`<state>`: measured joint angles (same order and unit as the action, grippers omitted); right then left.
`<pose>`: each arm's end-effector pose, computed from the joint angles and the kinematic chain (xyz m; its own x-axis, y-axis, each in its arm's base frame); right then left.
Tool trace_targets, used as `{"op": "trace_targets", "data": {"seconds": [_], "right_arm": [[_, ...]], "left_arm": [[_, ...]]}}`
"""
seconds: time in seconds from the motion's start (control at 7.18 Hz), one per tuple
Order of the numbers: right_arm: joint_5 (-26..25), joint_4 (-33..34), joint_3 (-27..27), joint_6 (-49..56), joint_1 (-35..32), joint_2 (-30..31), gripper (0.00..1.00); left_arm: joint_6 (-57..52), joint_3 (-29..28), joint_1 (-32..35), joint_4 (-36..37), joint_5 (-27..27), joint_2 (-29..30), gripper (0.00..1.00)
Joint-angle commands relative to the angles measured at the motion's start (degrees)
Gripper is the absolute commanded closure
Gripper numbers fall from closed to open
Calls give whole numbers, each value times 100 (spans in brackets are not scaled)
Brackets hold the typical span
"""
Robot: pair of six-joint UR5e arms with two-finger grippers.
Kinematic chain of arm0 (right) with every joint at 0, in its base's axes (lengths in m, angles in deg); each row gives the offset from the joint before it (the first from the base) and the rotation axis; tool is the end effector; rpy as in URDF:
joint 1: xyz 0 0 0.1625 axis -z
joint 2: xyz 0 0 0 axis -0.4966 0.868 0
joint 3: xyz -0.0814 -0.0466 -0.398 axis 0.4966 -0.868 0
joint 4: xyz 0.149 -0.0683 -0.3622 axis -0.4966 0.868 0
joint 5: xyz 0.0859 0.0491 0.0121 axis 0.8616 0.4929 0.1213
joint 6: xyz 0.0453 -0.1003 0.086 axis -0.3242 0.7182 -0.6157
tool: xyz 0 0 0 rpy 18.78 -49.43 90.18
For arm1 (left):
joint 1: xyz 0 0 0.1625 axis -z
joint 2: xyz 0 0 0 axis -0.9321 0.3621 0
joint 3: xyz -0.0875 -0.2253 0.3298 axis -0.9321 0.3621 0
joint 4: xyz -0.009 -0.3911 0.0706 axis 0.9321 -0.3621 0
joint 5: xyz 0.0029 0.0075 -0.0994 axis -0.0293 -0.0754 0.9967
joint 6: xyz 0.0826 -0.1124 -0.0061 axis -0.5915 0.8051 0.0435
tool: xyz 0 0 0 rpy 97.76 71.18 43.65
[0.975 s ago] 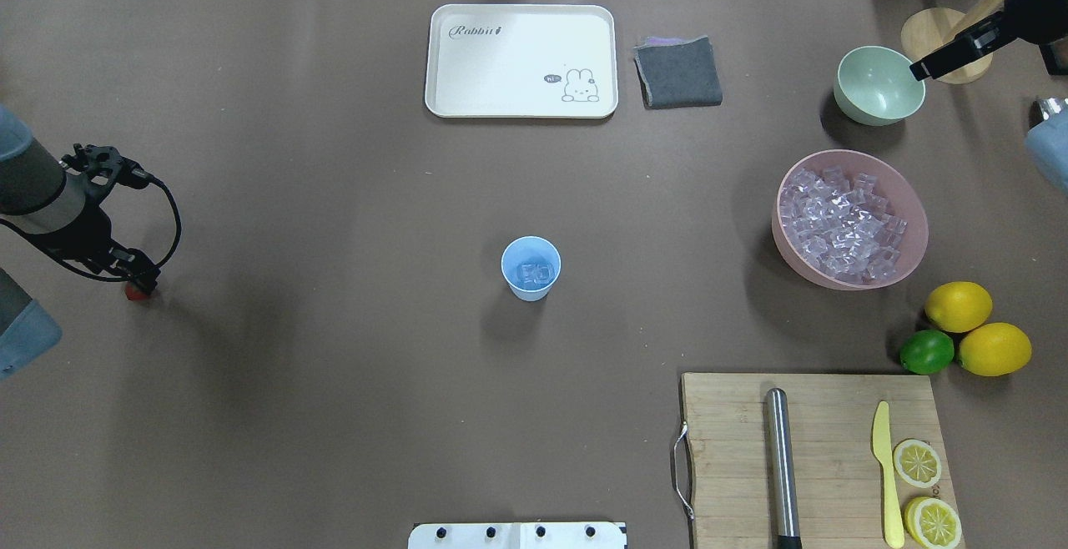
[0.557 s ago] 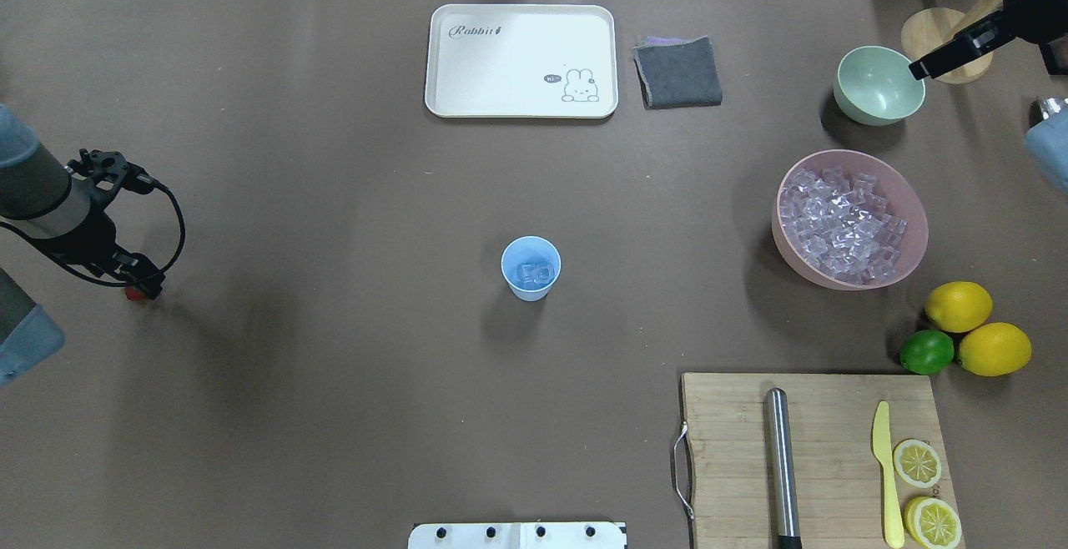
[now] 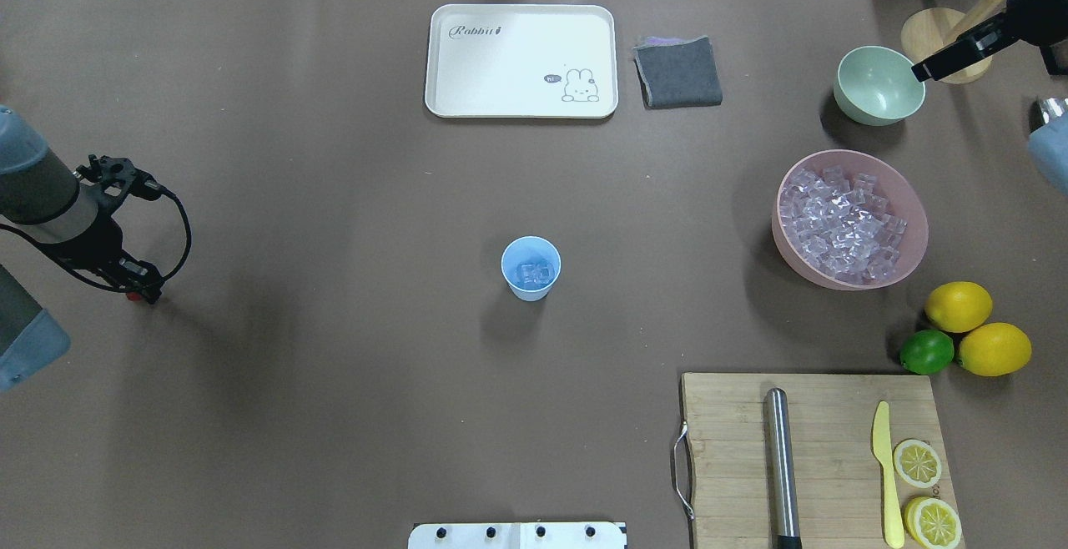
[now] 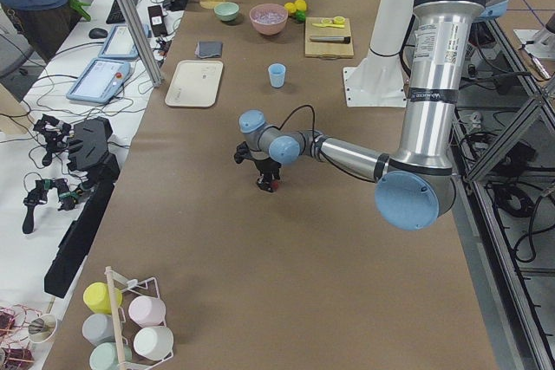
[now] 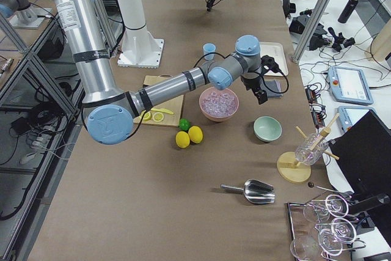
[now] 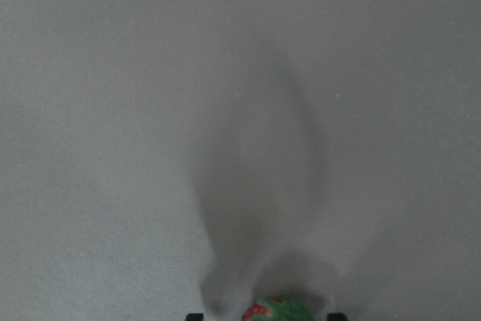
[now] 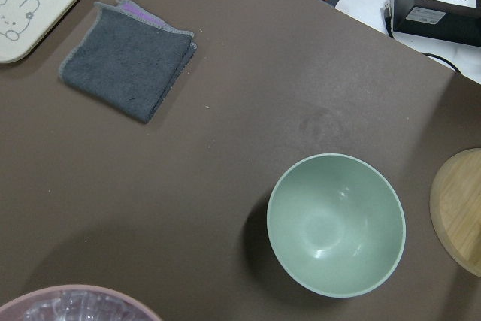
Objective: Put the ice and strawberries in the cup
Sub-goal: 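Close the left gripper on the strawberry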
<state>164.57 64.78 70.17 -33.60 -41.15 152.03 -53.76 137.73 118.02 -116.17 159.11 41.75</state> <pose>-0.1474 -0.5816 0.4336 0.6693 -0.4999 0.5496 0.1424 0.8124 0.5655 0.3152 -0.4426 0.5711 0.6597 0.3793 -0.6488 -0.3951 0.9094 0.1299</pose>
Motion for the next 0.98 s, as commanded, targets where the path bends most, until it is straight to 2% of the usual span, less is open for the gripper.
{"op": "trace_targets", "data": {"seconds": [0.0,0.14,0.28,0.42,0.84], "right_arm": [[-11,-7,-1,2,0,13,0],[-11,-7,-10,-7,0,4,0],[-11,2,-36,-7,0,-13,0],[-11,2,-45,-7,0,-40,0],[-11,2,-36,-7,0,-22,1]], "left_arm": [[-6,-9,-3,38,0,151,48],[-6,-17,-3,56,0,161,55],[3,-9,-3,56,0,117,68],[-6,-26,5,82,-17,47,70],[56,-17,302,257,35,125,85]]}}
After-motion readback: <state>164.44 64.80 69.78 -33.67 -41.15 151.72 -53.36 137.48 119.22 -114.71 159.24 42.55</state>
